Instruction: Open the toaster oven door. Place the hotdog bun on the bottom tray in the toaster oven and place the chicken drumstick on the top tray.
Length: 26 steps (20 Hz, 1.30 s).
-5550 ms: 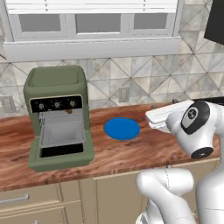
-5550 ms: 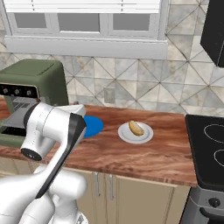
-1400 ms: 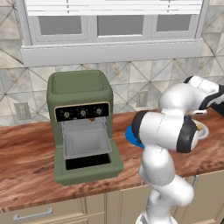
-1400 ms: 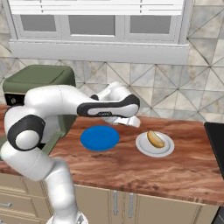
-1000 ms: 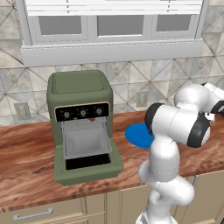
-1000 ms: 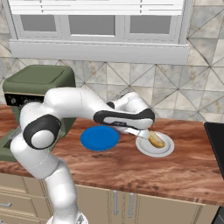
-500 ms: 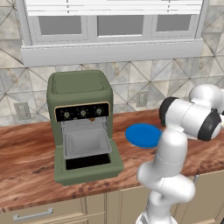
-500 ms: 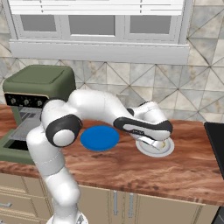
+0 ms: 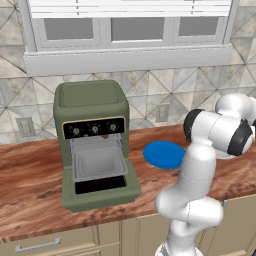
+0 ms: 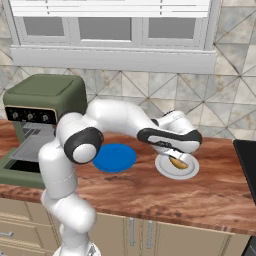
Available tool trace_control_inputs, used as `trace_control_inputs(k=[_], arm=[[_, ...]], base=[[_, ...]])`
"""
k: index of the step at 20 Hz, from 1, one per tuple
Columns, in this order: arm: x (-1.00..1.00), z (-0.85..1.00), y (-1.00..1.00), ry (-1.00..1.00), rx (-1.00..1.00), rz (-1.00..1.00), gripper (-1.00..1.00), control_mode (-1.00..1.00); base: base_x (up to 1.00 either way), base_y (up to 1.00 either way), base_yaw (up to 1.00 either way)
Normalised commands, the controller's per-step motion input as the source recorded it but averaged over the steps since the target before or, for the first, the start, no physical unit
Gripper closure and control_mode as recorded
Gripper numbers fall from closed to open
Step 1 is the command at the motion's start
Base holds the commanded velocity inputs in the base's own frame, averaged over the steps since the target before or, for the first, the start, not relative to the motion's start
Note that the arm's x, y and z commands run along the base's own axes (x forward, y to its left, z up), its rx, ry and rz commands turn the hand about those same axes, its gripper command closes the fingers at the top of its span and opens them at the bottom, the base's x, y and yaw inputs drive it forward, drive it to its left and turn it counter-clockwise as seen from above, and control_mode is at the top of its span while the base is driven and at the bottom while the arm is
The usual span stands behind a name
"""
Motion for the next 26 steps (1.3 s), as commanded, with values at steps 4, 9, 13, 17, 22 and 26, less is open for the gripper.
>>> trace_control_inputs(k=[4,9,13,17,22,26], arm=[[0.03,0.0,0.56,0.43,-0.49,0.37,-1.0,-1.0],[0.15,0.0,0.43,0.39,-0.49,0.32,-1.0,-1.0],[-0.04,0.0,0.42,0.41,-0.44,0.43,-1.0,-1.0],[-0.29,0.04,0.6,0.26,-0.36,0.49,-1.0,-1.0],[0.07,-0.1,0.19,0.39,-0.41,0.4,-1.0,-1.0],[0.02,-0.21,0.02,0.37,-0.43,0.31,-1.0,-1.0]], base=[[0.0,0.0,0.0],[0.0,0.0,0.0],[0.0,0.0,0.0],[0.0,0.0,0.0],[0.0,0.0,0.0],[0.0,0.0,0.0]])
